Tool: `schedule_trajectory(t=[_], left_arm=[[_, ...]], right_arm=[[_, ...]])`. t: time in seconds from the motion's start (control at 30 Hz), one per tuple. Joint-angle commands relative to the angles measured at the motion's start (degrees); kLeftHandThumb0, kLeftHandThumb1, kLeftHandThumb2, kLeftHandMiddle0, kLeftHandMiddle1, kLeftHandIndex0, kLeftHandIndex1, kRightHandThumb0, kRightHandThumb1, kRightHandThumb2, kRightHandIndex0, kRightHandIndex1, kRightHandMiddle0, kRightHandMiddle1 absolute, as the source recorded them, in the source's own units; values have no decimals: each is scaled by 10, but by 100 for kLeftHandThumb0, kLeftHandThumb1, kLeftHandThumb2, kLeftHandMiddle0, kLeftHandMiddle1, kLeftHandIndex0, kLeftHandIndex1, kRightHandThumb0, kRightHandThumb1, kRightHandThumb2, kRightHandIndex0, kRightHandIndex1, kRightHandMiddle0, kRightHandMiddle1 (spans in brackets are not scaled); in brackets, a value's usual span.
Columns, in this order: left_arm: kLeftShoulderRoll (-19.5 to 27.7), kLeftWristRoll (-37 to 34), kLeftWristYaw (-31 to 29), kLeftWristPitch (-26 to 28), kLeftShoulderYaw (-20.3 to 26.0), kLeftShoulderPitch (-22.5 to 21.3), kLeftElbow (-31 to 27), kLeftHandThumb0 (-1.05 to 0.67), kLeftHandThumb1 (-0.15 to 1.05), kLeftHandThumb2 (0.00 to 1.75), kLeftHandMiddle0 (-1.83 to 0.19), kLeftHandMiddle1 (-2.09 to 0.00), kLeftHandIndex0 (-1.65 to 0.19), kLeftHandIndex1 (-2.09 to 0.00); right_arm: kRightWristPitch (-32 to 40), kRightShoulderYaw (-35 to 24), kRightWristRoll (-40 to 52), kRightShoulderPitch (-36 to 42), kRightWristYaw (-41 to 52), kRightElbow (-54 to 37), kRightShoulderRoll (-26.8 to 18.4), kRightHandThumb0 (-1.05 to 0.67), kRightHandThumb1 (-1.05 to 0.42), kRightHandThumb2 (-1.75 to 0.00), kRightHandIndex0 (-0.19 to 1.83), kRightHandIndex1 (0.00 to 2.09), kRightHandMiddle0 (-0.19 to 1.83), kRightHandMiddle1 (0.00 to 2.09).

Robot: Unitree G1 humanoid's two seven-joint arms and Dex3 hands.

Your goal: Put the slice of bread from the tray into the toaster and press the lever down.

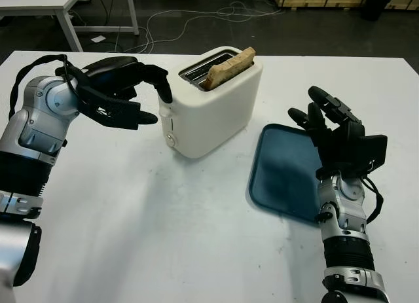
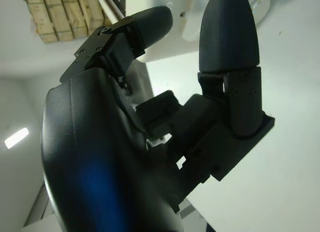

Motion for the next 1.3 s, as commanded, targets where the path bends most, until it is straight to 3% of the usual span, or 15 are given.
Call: schedule_trajectory(t=[0.0,0.3,1.27], left_arm=[[4,17,7,-2,-9,10,-15,-104,31,128,-149,-157,-45,-105],[3,33,-6,8,-18,13,-27,-102,26,129,-149,-155,-43,-106],[-2,71,7,19,-33,32,-27,-101,30,120,-157,-141,-31,-122]], right_arm=[[-12,-3,2,-5,-3,-9,4,-45,-92,-20,108,3,94,0],[-12,-6,5,-4,-3,-13,2,-43,-92,-21,108,2,93,0],[-24,-17,11,-6,14,-10,-1,-39,-92,-24,108,1,93,0]])
